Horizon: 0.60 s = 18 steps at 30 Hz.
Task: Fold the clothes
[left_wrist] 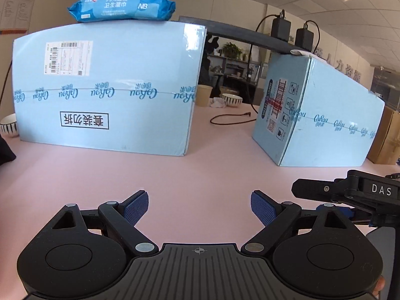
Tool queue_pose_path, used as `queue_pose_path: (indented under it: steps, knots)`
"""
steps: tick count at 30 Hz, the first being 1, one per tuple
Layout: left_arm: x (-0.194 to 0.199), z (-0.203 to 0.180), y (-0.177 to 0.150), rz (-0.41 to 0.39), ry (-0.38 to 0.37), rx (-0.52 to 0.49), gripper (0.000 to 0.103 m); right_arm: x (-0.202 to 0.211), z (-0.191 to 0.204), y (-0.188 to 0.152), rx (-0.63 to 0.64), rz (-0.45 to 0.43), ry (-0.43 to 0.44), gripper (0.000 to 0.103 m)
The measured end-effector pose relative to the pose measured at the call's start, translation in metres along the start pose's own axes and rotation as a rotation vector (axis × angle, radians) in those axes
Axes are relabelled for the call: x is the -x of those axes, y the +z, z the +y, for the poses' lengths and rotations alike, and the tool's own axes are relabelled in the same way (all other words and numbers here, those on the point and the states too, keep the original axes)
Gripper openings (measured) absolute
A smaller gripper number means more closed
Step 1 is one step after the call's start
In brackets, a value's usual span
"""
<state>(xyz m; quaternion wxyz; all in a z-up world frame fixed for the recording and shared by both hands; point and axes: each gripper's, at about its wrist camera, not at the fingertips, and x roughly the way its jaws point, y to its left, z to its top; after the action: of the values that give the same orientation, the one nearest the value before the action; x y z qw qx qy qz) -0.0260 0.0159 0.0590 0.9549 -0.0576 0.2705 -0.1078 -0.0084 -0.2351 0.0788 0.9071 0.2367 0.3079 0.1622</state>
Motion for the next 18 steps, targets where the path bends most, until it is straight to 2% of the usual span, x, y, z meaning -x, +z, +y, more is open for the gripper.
queue_pose_path:
  steps: [3,7,8,9,11,13,18]
  knots:
    - [-0.028,-0.009,-0.013,0.045,0.012,0.001,0.091,-0.006,-0.017,-0.002,0.107,-0.008,-0.200,0.103]
    - [-0.052,-0.006,-0.029,0.069,0.069,-0.018,0.091,-0.021,-0.032,-0.017,0.261,-0.016,-0.355,0.103]
    - [-0.057,0.000,-0.030,0.095,0.066,0.005,0.091,-0.026,-0.036,-0.021,0.287,-0.019,-0.372,0.103]
    - [-0.056,0.004,-0.030,0.082,0.050,0.023,0.092,-0.031,-0.039,-0.025,0.301,-0.019,-0.390,0.103]
    - [-0.056,0.005,-0.030,0.083,0.056,0.012,0.092,-0.041,-0.043,-0.025,0.291,0.019,-0.415,0.103]
    - [-0.058,0.003,-0.033,0.098,0.077,-0.031,0.092,-0.044,-0.040,-0.024,0.304,0.013,-0.431,0.103]
    - [-0.059,0.004,-0.035,0.096,0.092,-0.022,0.092,-0.051,-0.040,-0.025,0.315,0.020,-0.465,0.103]
